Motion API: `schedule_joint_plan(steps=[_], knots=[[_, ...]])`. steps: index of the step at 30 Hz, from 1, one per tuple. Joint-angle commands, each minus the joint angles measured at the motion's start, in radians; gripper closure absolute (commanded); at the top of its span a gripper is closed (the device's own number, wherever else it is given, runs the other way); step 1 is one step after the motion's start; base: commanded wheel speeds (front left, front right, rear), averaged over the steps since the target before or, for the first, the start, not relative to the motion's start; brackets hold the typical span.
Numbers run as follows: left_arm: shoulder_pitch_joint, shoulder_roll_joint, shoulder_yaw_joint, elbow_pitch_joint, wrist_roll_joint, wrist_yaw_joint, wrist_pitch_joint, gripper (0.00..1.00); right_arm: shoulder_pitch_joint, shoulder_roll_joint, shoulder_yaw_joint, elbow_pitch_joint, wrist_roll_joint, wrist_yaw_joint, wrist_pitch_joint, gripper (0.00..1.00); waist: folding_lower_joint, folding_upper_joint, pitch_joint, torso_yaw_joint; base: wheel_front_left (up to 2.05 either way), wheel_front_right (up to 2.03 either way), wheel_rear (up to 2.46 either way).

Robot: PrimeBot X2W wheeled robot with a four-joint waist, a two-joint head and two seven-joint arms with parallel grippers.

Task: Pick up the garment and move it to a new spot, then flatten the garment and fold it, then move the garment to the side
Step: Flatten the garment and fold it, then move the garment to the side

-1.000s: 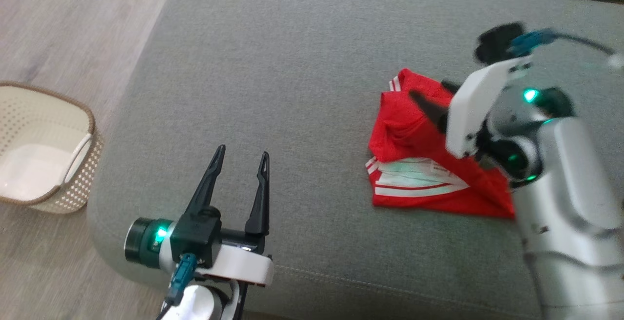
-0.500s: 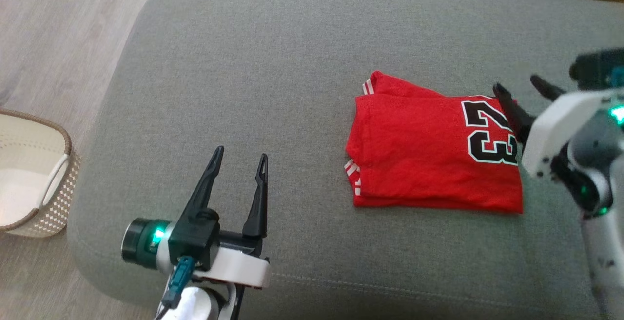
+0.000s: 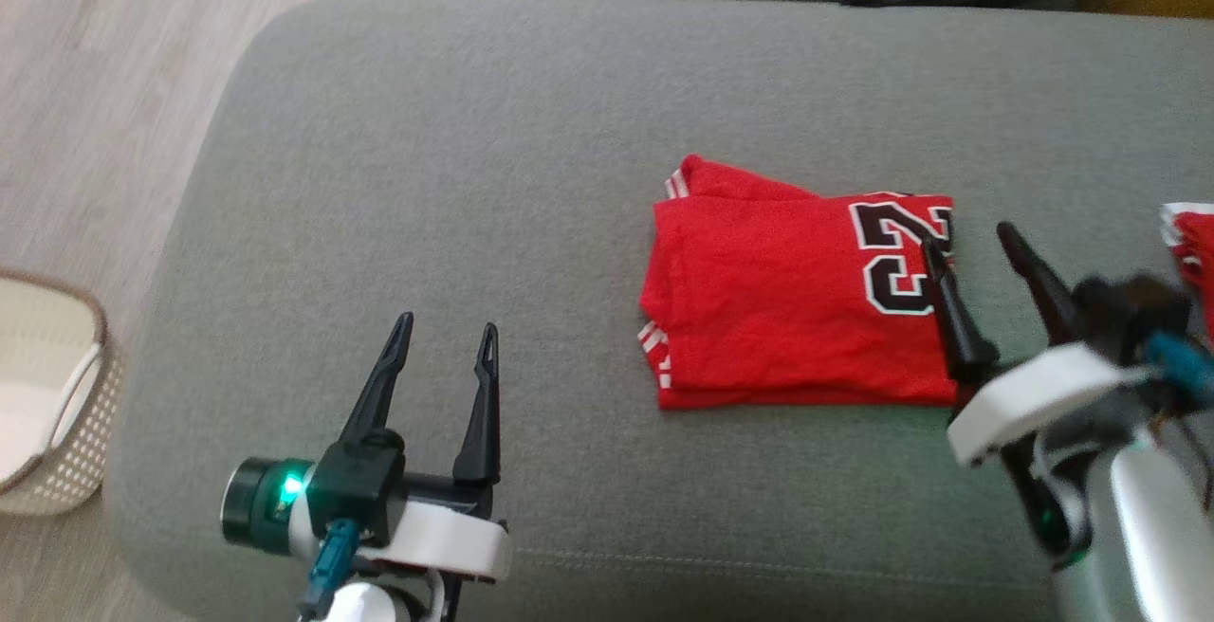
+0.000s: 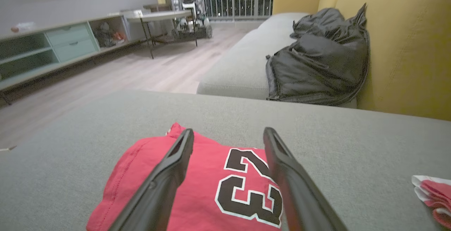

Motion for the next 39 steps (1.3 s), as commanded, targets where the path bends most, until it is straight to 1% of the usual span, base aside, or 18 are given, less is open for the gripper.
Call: schedule_joint_plan(steps=[1,6,9,10,11,14,18,22,27,32,39], knots=[[-0.019,-0.005,0.049,-0.039,-0.004,0.005,-0.006,0.0,0.003,0.017,0.015,-0.045,-0.015,0.0,-0.061,0.0,0.0,0.0,-0.023,-0.023,0.0,0.0,0.0],[0.019,-0.018,0.076,-0.029,-0.016,-0.003,-0.006,0.0,0.074,0.054,0.017,-0.036,-0.059,0.0,-0.23,0.0,0.0,0.0,-0.066,-0.058,0.0,0.0,0.0],[0.045,-0.028,0.103,-0.016,-0.027,-0.009,-0.006,0.0,0.099,0.073,0.013,-0.004,-0.077,0.0,-0.274,0.0,0.0,0.0,-0.088,-0.08,0.0,0.0,0.0],[0.045,-0.028,0.103,-0.016,-0.027,-0.009,-0.006,0.0,0.099,0.073,0.013,-0.004,-0.077,0.0,-0.274,0.0,0.0,0.0,-0.088,-0.08,0.0,0.0,0.0],[0.058,-0.03,0.117,0.001,-0.023,-0.018,-0.006,0.0,0.111,0.079,0.012,0.011,-0.102,0.0,-0.291,0.0,0.0,0.0,-0.1,-0.089,0.0,0.0,0.0],[0.072,-0.039,0.14,0.016,-0.004,-0.025,-0.006,0.0,0.135,0.085,0.005,0.025,-0.124,0.0,-0.301,0.0,0.0,0.0,-0.116,-0.098,0.0,0.0,0.0],[0.103,-0.058,0.166,0.014,0.028,-0.041,-0.006,0.0,0.188,0.087,0.015,0.0,-0.125,0.0,-0.302,0.0,0.0,0.0,-0.147,-0.106,0.0,0.0,0.0],[0.144,-0.079,0.201,0.0,0.049,-0.078,-0.006,0.0,0.235,0.088,0.023,-0.024,-0.109,0.0,-0.302,0.0,0.0,0.0,-0.168,-0.111,0.0,0.0,0.0],[0.187,-0.093,0.236,0.046,0.084,-0.118,-0.006,0.0,0.27,0.088,0.04,-0.033,-0.096,0.0,-0.302,0.0,0.0,0.0,-0.193,-0.114,0.0,0.0,0.0],[0.213,-0.102,0.252,0.076,0.114,-0.148,-0.006,0.0,0.299,0.088,0.038,-0.028,-0.079,0.0,-0.302,0.0,0.0,0.0,-0.208,-0.101,0.0,0.0,0.0],[0.23,-0.114,0.276,0.101,0.138,-0.173,-0.006,0.0,0.302,0.088,0.034,-0.011,-0.066,0.0,-0.302,0.0,0.0,0.0,-0.215,-0.084,0.0,0.0,0.0]])
